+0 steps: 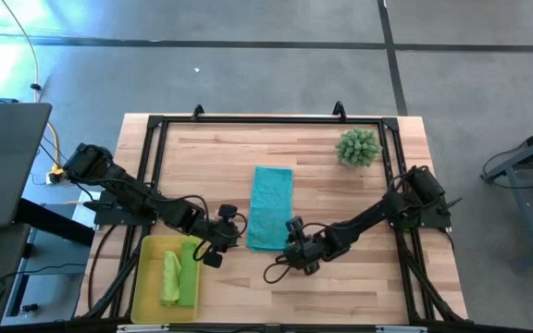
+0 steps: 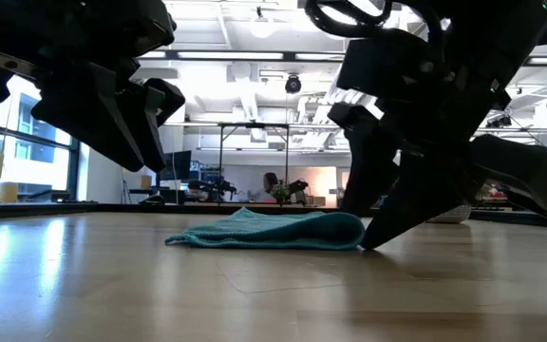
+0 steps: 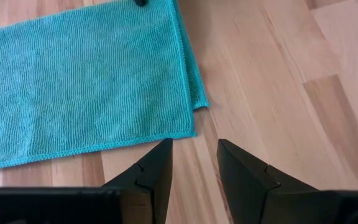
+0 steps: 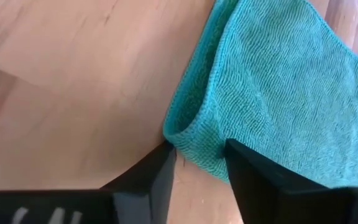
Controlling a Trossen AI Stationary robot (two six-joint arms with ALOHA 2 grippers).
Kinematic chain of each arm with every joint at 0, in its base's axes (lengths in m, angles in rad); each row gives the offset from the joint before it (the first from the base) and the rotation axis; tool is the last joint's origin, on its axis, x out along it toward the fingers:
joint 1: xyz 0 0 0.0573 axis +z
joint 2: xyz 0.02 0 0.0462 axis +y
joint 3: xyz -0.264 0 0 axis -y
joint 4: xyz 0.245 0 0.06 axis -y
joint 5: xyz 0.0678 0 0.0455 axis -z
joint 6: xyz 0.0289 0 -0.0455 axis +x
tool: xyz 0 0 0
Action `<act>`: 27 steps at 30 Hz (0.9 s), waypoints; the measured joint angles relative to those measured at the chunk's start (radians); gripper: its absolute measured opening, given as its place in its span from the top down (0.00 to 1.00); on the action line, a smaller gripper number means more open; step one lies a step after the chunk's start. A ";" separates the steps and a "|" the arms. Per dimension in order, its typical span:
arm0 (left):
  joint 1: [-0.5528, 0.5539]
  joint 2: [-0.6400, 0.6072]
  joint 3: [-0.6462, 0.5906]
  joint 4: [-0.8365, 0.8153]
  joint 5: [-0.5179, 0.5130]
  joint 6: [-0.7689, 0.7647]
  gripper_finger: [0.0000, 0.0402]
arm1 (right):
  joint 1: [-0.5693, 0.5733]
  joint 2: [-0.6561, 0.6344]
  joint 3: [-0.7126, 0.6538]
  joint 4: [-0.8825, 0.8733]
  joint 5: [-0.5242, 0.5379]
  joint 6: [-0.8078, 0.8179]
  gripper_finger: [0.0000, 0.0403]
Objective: Roll microfiber towels into tight, uniform cylinder then place into a basket
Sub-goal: Roll the blue microfiber towel
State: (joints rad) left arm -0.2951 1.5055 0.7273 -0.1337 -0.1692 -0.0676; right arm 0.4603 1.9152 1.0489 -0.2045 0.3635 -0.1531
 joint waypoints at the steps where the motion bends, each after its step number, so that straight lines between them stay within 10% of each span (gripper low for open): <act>1: 0.000 0.000 0.000 -0.001 0.000 -0.006 0.71 | 0.000 0.000 0.000 0.000 0.000 0.013 0.67; 10: 0.000 0.000 0.000 0.014 -0.007 -0.045 0.71 | 0.002 0.005 0.000 -0.001 -0.018 0.171 0.98; 27: 0.001 0.097 0.000 0.145 0.017 0.100 0.59 | -0.009 -0.025 -0.001 0.007 -0.067 0.522 1.00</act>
State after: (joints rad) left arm -0.2938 1.6022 0.7273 0.0111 -0.1518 0.0322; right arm 0.4515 1.8904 1.0481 -0.1971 0.2963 0.3691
